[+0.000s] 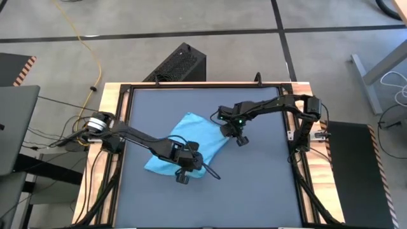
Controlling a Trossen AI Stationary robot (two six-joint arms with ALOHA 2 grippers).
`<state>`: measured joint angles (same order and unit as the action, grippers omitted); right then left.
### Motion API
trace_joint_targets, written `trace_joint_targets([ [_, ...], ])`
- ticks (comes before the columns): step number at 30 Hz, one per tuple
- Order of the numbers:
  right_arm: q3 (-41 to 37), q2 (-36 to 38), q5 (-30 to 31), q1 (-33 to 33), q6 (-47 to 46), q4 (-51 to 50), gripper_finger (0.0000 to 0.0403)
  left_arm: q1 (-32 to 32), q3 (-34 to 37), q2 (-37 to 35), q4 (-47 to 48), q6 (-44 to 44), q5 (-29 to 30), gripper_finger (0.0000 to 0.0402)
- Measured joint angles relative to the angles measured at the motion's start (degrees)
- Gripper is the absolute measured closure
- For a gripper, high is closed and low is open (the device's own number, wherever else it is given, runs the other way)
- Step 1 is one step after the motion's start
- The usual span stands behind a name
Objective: Roll towel into tight, uniform cylinder
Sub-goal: Fold the blue microfiber cloth
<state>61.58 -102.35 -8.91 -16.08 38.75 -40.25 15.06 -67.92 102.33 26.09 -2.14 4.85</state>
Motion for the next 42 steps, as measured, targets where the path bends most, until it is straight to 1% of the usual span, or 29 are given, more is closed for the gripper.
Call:
trace_joint_targets([
  [6,0.0,1.1,-0.1,-2.3,-5.1,-2.9,0.0390,3.0,-0.1,-8.7,6.6,6.9,7.6,0.0401],
  [11,-0.1,1.2,0.6,-3.0,-9.1,-5.5,0.0391,6.6,-0.1,-13.6,11.4,14.9,9.2,0.0401],
  [16,-0.1,1.2,-0.1,-2.0,-12.2,-7.2,0.0391,11.5,0.0,-14.9,15.4,22.8,11.1,0.0401],
  [19,0.0,1.2,-0.7,-0.7,-14.9,-8.3,0.0391,14.7,0.0,-15.0,14.8,26.9,12.7,0.0401],
  [24,0.1,2.5,-5.9,4.1,-22.0,-17.3,0.0391,20.7,0.0,-15.0,13.7,37.0,17.2,0.0401],
  [28,0.2,7.7,-7.7,9.8,-27.5,-24.3,0.0392,27.6,0.0,-15.0,14.2,49.4,25.9,0.0401],
  [29,0.7,9.1,-9.1,11.0,-29.2,-25.2,0.0392,29.4,0.0,-15.0,14.5,52.8,28.5,0.0401],
  [32,2.3,12.9,-15.0,13.2,-34.4,-23.7,0.0392,33.1,0.0,-15.0,17.2,61.8,35.7,0.0401],
  [34,3.6,13.9,-15.1,13.8,-37.3,-21.9,0.0392,34.4,0.0,-15.0,19.6,65.8,40.0,0.0401],
  [36,4.0,14.0,-13.6,13.6,-38.5,-21.9,0.0392,34.7,0.0,-15.0,21.6,67.7,43.6,0.0401],
  [38,4.0,13.5,-13.0,12.8,-39.6,-22.0,0.0392,33.3,0.0,-14.9,22.9,66.8,45.0,0.0401],
  [40,4.0,12.7,-12.9,12.2,-40.3,-21.5,0.0392,30.7,0.8,-14.7,22.3,62.7,44.9,0.0401],
  [42,4.0,11.1,-12.8,11.7,-40.2,-21.0,0.0392,27.4,3.2,-14.6,19.2,57.9,44.1,0.0398],
])
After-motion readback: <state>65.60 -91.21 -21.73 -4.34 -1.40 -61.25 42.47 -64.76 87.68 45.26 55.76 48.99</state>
